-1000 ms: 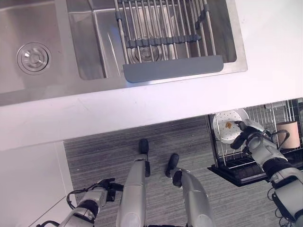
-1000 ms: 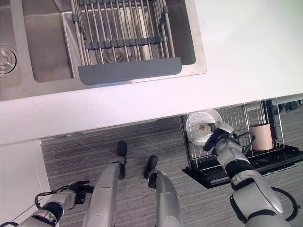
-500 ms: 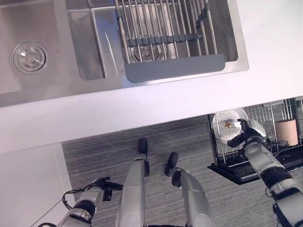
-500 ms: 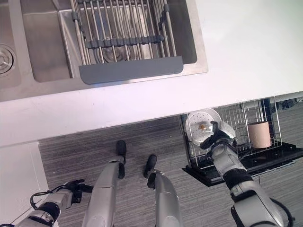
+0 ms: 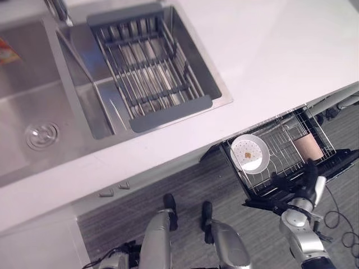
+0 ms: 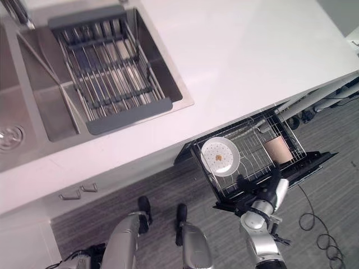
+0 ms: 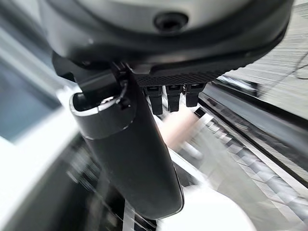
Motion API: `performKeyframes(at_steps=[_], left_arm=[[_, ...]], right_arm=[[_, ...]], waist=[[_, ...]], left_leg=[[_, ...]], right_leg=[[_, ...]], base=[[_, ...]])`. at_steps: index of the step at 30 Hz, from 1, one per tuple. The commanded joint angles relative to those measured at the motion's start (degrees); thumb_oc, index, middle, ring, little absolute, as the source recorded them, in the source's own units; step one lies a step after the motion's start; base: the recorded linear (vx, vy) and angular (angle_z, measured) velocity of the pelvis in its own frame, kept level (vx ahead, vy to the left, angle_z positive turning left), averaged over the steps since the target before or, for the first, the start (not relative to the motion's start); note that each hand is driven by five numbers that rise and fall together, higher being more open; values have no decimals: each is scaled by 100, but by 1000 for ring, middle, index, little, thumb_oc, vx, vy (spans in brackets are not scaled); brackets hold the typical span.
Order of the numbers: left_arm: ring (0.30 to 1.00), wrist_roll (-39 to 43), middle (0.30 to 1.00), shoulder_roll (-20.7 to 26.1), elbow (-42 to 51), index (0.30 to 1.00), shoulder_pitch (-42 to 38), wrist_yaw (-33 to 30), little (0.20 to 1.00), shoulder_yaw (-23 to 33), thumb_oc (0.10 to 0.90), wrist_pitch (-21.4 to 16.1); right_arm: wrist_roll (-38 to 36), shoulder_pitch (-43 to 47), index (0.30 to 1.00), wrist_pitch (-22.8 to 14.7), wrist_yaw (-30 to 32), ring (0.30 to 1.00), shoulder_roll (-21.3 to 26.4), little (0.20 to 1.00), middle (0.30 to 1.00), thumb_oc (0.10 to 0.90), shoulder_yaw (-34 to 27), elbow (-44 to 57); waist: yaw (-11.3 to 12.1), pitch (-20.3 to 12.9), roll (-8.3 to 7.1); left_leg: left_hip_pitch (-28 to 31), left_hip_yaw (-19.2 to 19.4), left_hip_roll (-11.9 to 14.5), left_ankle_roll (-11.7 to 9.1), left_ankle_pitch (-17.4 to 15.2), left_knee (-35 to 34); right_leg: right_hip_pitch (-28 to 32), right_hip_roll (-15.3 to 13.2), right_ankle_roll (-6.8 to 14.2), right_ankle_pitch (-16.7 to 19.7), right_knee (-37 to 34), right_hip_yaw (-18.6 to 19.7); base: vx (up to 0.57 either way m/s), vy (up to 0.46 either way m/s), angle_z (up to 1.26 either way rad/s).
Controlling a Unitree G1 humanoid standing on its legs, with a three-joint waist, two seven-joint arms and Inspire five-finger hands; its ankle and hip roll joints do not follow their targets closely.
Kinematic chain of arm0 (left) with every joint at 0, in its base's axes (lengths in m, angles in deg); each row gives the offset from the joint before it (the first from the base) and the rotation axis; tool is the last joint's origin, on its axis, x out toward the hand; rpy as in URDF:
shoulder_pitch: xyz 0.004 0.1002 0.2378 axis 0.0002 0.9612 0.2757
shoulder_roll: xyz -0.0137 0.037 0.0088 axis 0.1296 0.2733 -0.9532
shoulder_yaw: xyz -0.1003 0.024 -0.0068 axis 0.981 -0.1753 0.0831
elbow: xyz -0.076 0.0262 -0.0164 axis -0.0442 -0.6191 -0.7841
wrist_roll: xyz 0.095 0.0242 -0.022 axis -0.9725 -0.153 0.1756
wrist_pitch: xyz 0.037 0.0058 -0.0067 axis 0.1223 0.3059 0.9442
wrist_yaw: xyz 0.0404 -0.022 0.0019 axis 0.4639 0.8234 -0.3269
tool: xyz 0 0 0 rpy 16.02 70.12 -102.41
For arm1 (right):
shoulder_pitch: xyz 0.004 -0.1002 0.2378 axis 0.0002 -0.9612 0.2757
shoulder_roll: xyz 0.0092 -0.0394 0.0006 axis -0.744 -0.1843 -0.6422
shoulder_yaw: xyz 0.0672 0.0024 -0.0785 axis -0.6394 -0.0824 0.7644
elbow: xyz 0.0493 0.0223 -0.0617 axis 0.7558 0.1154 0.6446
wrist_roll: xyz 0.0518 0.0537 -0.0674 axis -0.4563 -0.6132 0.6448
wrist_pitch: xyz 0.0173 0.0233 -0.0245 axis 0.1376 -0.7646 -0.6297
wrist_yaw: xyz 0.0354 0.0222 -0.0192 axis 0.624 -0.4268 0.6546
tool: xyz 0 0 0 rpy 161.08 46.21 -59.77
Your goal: Place the dishes in the dishwasher.
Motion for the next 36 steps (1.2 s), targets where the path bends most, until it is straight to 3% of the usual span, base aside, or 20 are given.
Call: performKeyframes(at_steps=[1,7,9,12,13,14,18,19,24,28,32,36], left_arm=[[900,-239,900,-133,7,900,408,225,900,-185,800,-62],[900,-457,900,-174,-166,900,628,411,900,-119,800,-130],[900,-447,900,-205,-331,900,686,493,900,-158,800,-214],[900,-367,900,-161,-583,900,680,643,900,-204,800,-294],[900,-331,900,-128,-755,900,637,706,900,-234,800,-336],[900,-396,900,-107,-880,900,592,749,900,-227,800,-354],[900,-368,900,-95,-1094,900,459,814,900,-364,800,-399],[900,-420,900,-106,-1119,900,420,850,900,-401,800,-379],[900,-487,900,-119,-1079,900,236,804,900,-537,800,-378],[900,-363,900,-77,-1032,900,-56,744,900,-595,800,-395],[900,-526,900,-76,-948,900,-204,628,900,-670,800,-390],[900,-385,900,-43,-797,900,-343,597,900,-697,800,-324]], right_arm=[[209,375,900,-864,271,900,683,900,900,800,-542,317],[327,96,900,-2091,1701,900,679,900,900,800,-1336,546],[99,-62,900,-2581,2290,900,584,900,900,800,-1777,399],[-552,-209,900,-3105,2485,900,456,900,900,800,-2488,-374],[-761,-271,900,-3143,2362,900,409,900,900,800,-2851,-1002],[-688,-356,900,-2941,2190,900,456,900,900,800,-3105,-1680],[-1108,-294,900,-2901,1593,900,437,900,900,800,-2975,-3018],[-1064,-275,900,-2958,1213,900,413,900,900,800,-2841,-3416],[-709,-6,900,-2635,830,900,422,900,900,800,-2082,-3733],[-713,299,900,-2619,759,900,392,900,900,800,-1514,-4030],[-698,593,900,-2473,563,900,405,900,900,800,-970,-4231],[-77,1171,900,-2430,459,900,509,900,900,800,-204,-4145]], waist=[[32,-441,78],[-110,-739,78],[-207,-849,99],[-286,-1013,141],[-309,-1078,160],[-304,-1101,184],[-272,-1072,254],[-232,-1037,291],[-157,-799,404],[-89,-523,502],[17,-206,603],[155,66,709]], left_leg=[[421,-240,214,-444,-499,-243],[646,-162,223,-447,-610,-243],[763,-129,209,-443,-690,-243],[806,-111,230,-472,-702,-243],[831,-102,245,-501,-705,-243],[824,-108,256,-527,-686,-243],[763,-133,295,-595,-594,-243],[713,-155,306,-639,-526,-243],[563,-238,284,-652,-399,-243],[488,-336,289,-627,-326,-243],[450,-381,228,-636,-184,-243],[273,-393,77,-546,-29,-243]], right_leg=[[149,389,-67,-843,639,-239],[235,364,-54,-877,639,-181],[303,358,-51,-938,639,-159],[341,379,-80,-960,639,-158],[379,382,-94,-984,639,-177],[430,381,-128,-1019,639,-211],[487,371,-214,-1081,639,-285],[524,356,-250,-1108,639,-317],[556,342,-385,-1209,639,-391],[512,369,-513,-1191,639,-514],[308,282,-649,-1371,1148,-594],[-197,98,-784,-1649,2011,-612]], base=[[31,44,-10],[36,27,-7],[70,33,-7],[95,-16,-11],[128,-74,-5],[109,-73,-5],[58,-89,-3],[50,-91,-5],[-30,-64,5],[-114,-82,12],[-68,-64,14],[-75,-33,14]])
